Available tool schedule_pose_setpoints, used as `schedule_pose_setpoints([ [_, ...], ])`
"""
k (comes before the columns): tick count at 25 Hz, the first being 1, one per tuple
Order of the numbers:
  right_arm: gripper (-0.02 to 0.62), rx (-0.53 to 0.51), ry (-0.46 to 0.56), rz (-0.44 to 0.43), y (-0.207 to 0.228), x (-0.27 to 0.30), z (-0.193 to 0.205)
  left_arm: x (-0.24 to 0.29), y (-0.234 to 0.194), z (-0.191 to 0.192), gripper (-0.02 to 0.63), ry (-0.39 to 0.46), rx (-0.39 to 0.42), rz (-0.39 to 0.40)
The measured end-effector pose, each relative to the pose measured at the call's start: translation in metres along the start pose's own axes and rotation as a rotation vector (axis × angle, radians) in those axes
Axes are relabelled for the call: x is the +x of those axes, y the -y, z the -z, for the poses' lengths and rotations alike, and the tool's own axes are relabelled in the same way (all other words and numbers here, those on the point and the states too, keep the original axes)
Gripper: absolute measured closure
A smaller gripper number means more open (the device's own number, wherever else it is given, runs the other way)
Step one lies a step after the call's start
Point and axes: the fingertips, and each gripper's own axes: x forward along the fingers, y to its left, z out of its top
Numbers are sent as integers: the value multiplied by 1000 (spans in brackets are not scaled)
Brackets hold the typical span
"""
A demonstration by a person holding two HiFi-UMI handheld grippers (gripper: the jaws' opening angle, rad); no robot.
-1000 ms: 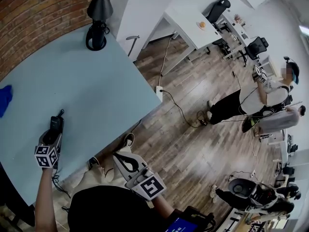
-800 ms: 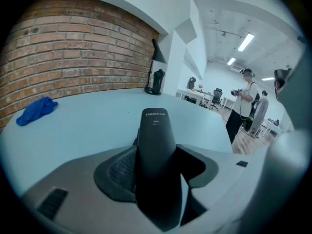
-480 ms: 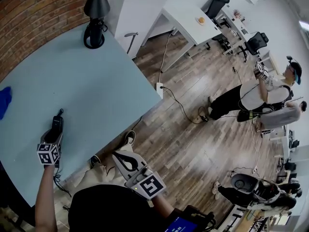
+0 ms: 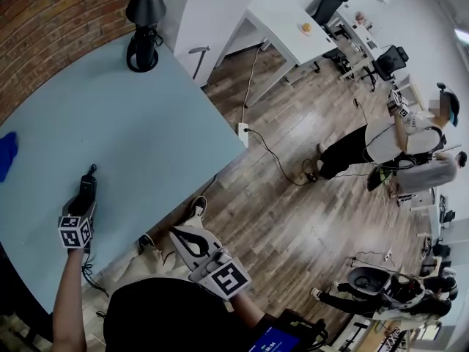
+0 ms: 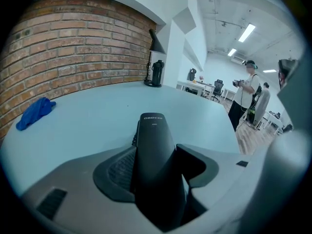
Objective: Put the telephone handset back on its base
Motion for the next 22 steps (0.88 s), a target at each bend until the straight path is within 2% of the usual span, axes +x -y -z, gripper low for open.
schedule_pose_setpoints([
  [7, 580, -16, -8, -46, -9, 9, -2, -6, 8, 3, 318, -16, 36, 5],
  [12, 580, -44, -7, -120, -25, 26, -4, -38, 9, 16, 318, 26, 1, 0],
  [16, 580, -44, -28, -210, -46, 55, 1, -72, 0, 32, 318, 69, -55, -21],
  [19, 580, -34, -27, -280, -60, 82, -1, -103, -1, 28, 364, 148, -84, -70],
  [20, 580, -32, -20, -303, -66, 92, -6, -115, -1, 20, 409, 190, -82, -86],
  [22, 580, -46, 3, -354, -79, 113, -21, -142, -3, -5, 421, 295, -69, -116],
])
